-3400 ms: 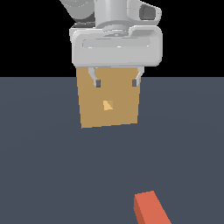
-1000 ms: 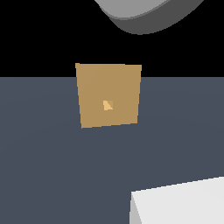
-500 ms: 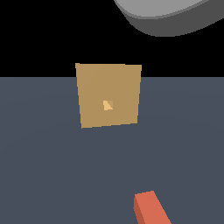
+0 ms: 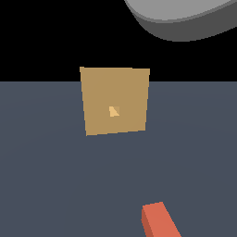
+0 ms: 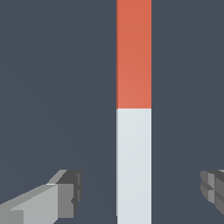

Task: Insert the peg into the horizontal hole in a box.

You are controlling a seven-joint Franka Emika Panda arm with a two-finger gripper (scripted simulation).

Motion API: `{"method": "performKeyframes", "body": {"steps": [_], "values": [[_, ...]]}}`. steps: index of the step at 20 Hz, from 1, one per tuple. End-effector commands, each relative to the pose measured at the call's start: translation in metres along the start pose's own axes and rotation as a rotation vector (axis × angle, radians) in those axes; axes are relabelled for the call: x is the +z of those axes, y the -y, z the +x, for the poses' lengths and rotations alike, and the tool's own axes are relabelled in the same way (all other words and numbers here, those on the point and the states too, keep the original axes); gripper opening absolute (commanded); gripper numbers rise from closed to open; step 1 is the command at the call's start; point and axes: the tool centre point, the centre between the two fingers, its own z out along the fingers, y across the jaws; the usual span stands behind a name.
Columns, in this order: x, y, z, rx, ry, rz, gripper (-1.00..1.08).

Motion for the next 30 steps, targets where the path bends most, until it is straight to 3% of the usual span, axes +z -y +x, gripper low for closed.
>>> {"method": "performKeyframes", "body": {"steps": [1, 10, 16, 17, 30], "values": [[0.005, 0.0, 0.0, 0.0, -0.001, 0.001, 1.0], [0.046, 0.001, 0.001, -0.001, -0.001, 0.0, 1.0], [0.049, 0.0, 0.0, -0.001, -0.001, 0.0, 1.0], [0.049, 0.0, 0.0, -0.001, -0.001, 0.0, -1.0], [0.049, 0.0, 0.001, -0.001, -0.001, 0.001, -1.0]]}}
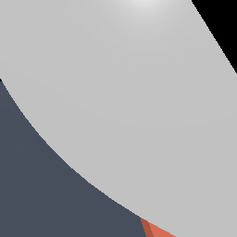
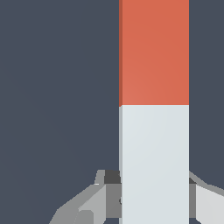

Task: Insert the peg into the horizontal hole in a box.

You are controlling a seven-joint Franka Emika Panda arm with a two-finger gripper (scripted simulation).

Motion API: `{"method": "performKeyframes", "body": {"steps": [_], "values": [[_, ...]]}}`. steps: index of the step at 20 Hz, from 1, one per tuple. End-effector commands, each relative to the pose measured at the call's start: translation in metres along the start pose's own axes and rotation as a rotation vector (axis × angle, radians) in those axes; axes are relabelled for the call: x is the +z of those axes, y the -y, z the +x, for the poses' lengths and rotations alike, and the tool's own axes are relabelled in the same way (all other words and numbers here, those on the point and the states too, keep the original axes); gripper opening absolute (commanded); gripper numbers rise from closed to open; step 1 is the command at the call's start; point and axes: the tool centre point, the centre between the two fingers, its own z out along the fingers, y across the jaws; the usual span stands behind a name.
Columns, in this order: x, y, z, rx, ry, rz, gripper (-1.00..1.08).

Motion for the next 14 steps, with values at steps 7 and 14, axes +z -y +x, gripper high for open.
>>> {"method": "performKeyframes", "body": {"steps": [7, 14], "values": [[-0.002, 0.0, 0.01, -0.001, 0.0, 0.0, -1.0], [-0.008, 0.001, 0.033, -0.003, 0.0, 0.0, -1.0]]}}
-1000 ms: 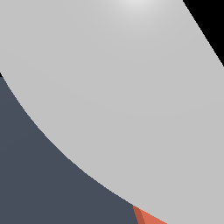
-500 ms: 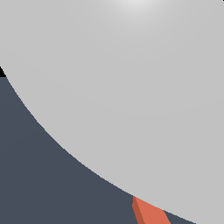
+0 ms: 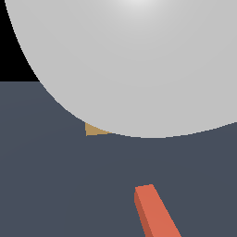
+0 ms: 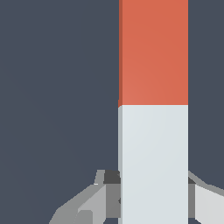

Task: Insert the peg into the horizontal hole in a box.

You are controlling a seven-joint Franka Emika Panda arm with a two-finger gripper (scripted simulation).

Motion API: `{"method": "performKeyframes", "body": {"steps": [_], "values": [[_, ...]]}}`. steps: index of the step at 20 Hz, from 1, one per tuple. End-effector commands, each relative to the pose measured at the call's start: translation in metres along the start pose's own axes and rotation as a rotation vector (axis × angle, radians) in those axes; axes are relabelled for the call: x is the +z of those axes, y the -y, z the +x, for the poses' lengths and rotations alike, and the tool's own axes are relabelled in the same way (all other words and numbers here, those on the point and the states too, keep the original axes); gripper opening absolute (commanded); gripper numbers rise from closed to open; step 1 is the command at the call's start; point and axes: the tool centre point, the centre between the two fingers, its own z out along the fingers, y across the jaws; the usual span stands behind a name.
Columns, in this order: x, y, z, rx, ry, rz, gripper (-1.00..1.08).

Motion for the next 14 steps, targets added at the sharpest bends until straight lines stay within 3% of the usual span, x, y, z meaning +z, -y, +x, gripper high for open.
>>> {"method": "performKeyframes", "body": {"steps": [1, 14], "values": [[-0.004, -0.001, 0.011, -0.002, 0.001, -0.003, -1.0], [-0.026, 0.002, 0.102, -0.009, 0.002, -0.003, -1.0]]}}
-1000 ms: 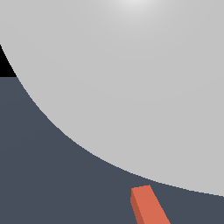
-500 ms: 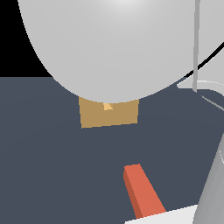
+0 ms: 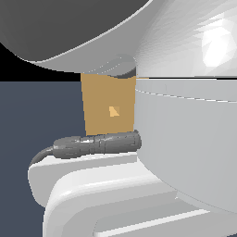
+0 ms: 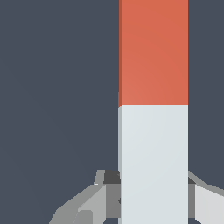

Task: Insert the peg into the horizontal hole in a box.

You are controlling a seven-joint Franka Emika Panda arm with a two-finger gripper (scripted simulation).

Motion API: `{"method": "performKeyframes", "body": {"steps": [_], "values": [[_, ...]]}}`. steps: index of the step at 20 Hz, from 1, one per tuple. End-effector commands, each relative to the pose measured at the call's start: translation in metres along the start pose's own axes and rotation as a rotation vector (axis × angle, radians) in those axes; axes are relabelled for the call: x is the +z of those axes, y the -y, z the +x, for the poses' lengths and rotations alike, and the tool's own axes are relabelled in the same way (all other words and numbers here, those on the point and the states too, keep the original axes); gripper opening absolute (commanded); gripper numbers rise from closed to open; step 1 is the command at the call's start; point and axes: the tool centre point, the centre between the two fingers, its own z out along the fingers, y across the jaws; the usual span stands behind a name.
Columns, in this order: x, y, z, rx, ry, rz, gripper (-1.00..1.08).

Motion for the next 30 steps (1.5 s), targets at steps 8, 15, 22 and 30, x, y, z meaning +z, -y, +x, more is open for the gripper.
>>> {"method": "performKeyframes", "body": {"steps": [8, 15, 22, 30], "values": [[-0.024, 0.0, 0.091, -0.008, 0.001, -0.003, -1.0], [-0.038, -0.001, 0.15, -0.013, 0.002, -0.003, -1.0], [-0.045, -0.002, 0.179, -0.015, 0.002, -0.003, -1.0], [-0.044, -0.002, 0.179, -0.015, 0.001, -0.001, -1.0]]}}
